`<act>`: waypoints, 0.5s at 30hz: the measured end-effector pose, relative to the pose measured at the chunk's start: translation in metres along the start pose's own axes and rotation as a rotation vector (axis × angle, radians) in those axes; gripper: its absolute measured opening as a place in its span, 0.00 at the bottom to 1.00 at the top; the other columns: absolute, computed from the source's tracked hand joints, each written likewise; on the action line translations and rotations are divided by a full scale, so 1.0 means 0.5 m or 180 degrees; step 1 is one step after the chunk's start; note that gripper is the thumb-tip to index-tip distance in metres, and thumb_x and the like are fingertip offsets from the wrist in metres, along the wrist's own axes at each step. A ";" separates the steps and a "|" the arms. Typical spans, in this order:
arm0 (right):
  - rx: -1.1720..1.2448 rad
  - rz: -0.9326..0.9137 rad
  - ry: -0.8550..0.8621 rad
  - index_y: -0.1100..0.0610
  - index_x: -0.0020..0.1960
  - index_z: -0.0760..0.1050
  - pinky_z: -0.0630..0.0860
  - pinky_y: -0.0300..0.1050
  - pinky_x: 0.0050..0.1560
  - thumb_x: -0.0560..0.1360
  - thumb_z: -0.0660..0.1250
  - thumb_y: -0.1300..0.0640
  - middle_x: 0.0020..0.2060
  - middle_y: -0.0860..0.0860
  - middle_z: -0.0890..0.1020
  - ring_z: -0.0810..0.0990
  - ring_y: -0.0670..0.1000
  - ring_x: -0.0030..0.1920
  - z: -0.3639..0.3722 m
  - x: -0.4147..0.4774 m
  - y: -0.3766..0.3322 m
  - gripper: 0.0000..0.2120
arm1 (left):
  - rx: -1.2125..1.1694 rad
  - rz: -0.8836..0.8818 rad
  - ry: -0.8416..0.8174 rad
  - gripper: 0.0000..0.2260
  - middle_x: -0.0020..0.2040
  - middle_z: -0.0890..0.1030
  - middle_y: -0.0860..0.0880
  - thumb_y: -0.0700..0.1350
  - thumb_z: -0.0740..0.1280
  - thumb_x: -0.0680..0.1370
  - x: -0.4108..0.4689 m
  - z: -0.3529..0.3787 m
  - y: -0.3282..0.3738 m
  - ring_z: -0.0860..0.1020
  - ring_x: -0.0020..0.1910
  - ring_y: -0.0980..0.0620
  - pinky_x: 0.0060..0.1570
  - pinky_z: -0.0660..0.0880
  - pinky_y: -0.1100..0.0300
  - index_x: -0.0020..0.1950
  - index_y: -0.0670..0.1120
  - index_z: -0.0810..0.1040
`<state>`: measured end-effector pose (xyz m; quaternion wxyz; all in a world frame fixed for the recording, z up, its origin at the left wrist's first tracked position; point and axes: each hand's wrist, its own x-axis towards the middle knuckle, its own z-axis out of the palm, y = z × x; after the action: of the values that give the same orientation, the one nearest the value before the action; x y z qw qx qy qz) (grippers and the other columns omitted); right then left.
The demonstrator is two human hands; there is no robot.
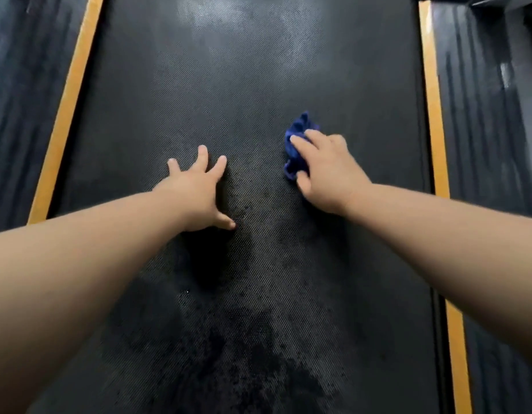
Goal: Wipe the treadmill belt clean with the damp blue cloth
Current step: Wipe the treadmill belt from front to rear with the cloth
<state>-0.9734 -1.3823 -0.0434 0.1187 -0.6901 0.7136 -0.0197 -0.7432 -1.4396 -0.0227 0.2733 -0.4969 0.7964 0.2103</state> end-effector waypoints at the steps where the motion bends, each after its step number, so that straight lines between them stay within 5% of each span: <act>1: 0.0093 -0.0034 0.0005 0.57 0.72 0.65 0.66 0.57 0.65 0.73 0.63 0.56 0.68 0.58 0.68 0.67 0.64 0.61 0.006 -0.020 -0.015 0.28 | 0.0130 0.0074 0.0036 0.56 0.77 0.36 0.53 0.70 0.71 0.62 -0.006 -0.005 -0.011 0.46 0.74 0.33 0.68 0.60 0.36 0.76 0.59 0.38; 8: 0.0401 -0.1387 0.0192 0.60 0.57 0.79 0.75 0.52 0.51 0.70 0.61 0.57 0.54 0.58 0.80 0.77 0.61 0.45 0.040 -0.118 -0.071 0.18 | 0.0177 -0.0141 0.0159 0.55 0.77 0.36 0.48 0.70 0.70 0.63 -0.043 0.024 -0.104 0.42 0.76 0.40 0.71 0.57 0.40 0.77 0.58 0.38; 13: -0.0072 -0.0011 0.0343 0.57 0.61 0.75 0.69 0.52 0.60 0.71 0.62 0.60 0.59 0.58 0.76 0.74 0.63 0.57 0.002 0.058 -0.003 0.19 | 0.0127 -0.0133 0.0185 0.54 0.78 0.37 0.49 0.69 0.71 0.63 -0.039 0.029 -0.102 0.43 0.76 0.41 0.70 0.59 0.40 0.77 0.59 0.39; 15: -0.0052 0.0087 0.0240 0.56 0.58 0.75 0.68 0.51 0.57 0.71 0.62 0.60 0.58 0.56 0.75 0.73 0.62 0.56 0.002 0.072 -0.024 0.16 | 0.0087 -0.0135 0.0195 0.54 0.77 0.37 0.49 0.69 0.71 0.63 -0.036 0.032 -0.102 0.42 0.76 0.40 0.70 0.59 0.40 0.77 0.59 0.39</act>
<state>-0.9622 -1.4185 -0.0470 0.0864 -0.6800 0.7271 -0.0383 -0.6869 -1.4390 -0.0268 0.2599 -0.5161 0.7964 0.1784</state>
